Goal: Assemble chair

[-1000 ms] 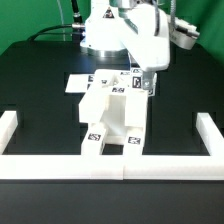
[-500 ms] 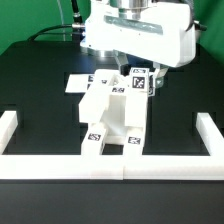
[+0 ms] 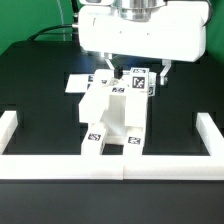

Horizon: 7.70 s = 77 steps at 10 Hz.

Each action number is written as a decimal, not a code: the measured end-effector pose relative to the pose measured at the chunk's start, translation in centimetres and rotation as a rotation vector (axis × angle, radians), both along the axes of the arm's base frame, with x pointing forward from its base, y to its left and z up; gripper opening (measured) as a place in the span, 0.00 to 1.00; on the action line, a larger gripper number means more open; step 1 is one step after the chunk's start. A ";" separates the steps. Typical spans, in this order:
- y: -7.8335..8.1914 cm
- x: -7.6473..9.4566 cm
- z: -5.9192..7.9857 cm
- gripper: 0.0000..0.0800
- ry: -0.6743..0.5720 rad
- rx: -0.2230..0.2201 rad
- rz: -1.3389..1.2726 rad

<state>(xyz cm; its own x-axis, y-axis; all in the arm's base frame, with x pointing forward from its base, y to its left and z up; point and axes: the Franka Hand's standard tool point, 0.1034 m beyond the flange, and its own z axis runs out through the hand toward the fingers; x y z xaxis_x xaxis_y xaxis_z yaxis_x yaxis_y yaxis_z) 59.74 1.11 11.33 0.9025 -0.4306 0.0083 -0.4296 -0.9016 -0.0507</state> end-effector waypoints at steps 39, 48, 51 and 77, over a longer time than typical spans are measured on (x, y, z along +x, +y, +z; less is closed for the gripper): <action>1.8 0.1 0.1 0.36 0.071 0.073 -1.302; 3.0 0.1 0.0 0.36 0.116 0.113 -1.618; 2.9 -0.1 -0.1 0.64 0.116 0.105 -1.517; 2.4 -0.3 0.3 0.36 0.071 0.035 -0.217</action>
Offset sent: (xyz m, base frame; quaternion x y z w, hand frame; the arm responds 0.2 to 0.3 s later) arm 0.0021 0.0027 0.0014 -0.0080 0.0013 -0.1993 0.9799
